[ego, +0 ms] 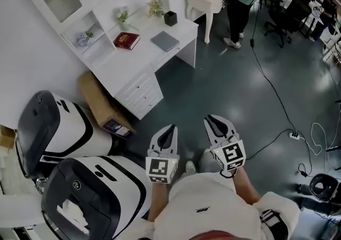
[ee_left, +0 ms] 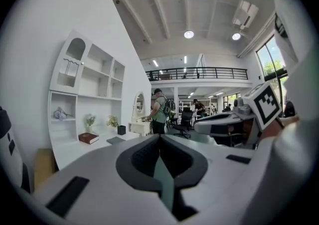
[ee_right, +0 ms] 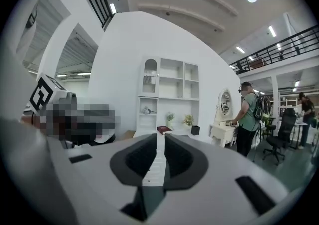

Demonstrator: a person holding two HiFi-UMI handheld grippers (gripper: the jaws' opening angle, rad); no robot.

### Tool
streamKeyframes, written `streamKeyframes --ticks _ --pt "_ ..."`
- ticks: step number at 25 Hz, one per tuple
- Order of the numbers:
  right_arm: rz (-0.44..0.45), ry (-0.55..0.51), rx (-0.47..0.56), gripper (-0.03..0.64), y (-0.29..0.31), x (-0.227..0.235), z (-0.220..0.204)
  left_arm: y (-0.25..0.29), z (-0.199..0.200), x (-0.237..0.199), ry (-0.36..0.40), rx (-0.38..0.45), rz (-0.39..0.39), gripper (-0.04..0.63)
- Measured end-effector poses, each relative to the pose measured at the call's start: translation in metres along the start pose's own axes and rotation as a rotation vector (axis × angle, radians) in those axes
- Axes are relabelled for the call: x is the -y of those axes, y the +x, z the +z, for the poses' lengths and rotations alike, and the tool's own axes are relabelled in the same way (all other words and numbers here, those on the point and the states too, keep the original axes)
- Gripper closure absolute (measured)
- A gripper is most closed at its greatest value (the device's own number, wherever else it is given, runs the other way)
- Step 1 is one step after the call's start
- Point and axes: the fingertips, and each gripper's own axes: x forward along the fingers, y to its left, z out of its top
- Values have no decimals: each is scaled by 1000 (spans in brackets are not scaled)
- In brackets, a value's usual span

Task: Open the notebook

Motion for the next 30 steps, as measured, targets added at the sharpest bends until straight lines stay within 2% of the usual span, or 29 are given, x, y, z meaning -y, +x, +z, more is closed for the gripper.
streamKeyframes --ticks 14,30 --pt "-5 -11 -2 581 58 37 6 56 8 -35 11 -15 10 595" --pt "47 -7 -2 581 142 125 17 167 31 -65 12 -34 54 595"
